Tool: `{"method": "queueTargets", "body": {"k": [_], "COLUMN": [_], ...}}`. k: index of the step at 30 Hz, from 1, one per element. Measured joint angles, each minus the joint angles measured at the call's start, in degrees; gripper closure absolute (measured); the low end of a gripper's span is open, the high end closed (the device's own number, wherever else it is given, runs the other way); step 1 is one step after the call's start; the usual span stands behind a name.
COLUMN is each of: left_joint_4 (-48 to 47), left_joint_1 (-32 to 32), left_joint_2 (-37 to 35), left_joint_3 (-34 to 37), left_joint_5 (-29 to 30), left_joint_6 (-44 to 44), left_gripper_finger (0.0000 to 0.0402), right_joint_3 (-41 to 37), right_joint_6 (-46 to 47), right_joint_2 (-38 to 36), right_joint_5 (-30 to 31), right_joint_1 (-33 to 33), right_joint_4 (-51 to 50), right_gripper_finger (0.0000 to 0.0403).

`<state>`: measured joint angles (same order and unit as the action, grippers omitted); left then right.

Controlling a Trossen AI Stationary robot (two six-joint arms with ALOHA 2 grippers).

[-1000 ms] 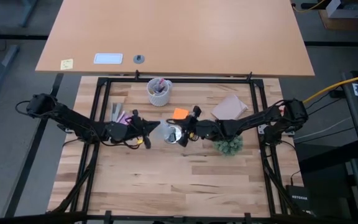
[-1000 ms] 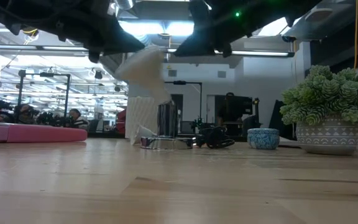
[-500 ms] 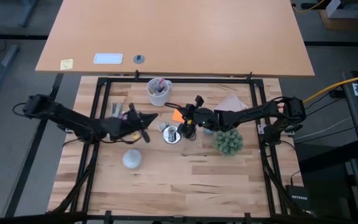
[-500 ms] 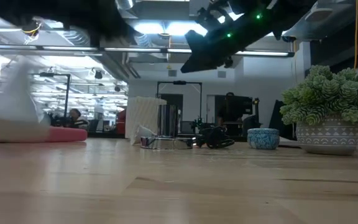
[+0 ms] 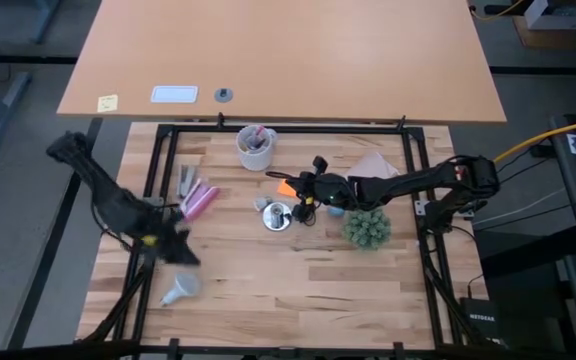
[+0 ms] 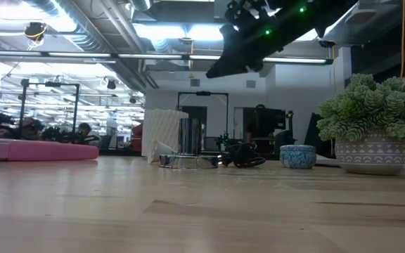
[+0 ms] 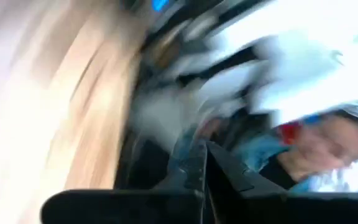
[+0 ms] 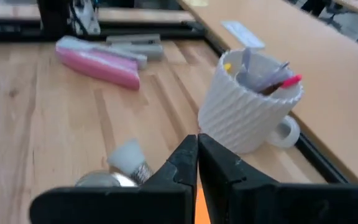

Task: Screw lightbulb
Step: Remove the light bulb from the silver lamp

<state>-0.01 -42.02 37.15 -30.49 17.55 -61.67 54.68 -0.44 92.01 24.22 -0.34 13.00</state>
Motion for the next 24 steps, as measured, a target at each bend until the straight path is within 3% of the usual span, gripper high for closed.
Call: {"method": "queueTargets", "body": {"k": [3, 6, 12, 18, 20, 24], "left_joint_4": [-5.2, -0.7, 13.4, 23.2, 24.1, 24.4], "left_joint_1": [-5.2, -9.8, -14.4, -16.1, -16.2, -16.1], "left_joint_2": [5.3, 10.6, 25.6, 41.9, 45.3, 49.0], "left_joint_3": [1.7, 1.6, 1.6, 0.3, -0.7, -1.6], "left_joint_5": [-3.3, -7.1, -8.4, -19.1, -22.8, -23.0], "left_joint_6": [-23.6, -34.7, -49.9, -63.7, -65.6, -63.6], "left_gripper_finger": [0.0401, 0.0401, 0.0401, 0.0402, 0.0401, 0.0401], "right_joint_3": [0.0, 0.0, 0.0, 0.0, 0.0, 0.0], "right_joint_6": [0.9, 1.7, 1.8, 2.4, 2.3, 2.3], "right_joint_2": [0.0, 0.0, 0.0, 0.0, 0.0, 0.0], "right_joint_5": [-1.4, -1.4, -4.6, -6.2, -6.3, -7.0], "right_joint_1": [0.0, 0.0, 0.0, 0.0, 0.0, 0.0], "right_joint_4": [-1.8, -1.7, -2.4, -3.4, -3.4, -3.3], "right_gripper_finger": [0.0384, 0.0384, 0.0384, 0.0384, 0.0384, 0.0384]}}
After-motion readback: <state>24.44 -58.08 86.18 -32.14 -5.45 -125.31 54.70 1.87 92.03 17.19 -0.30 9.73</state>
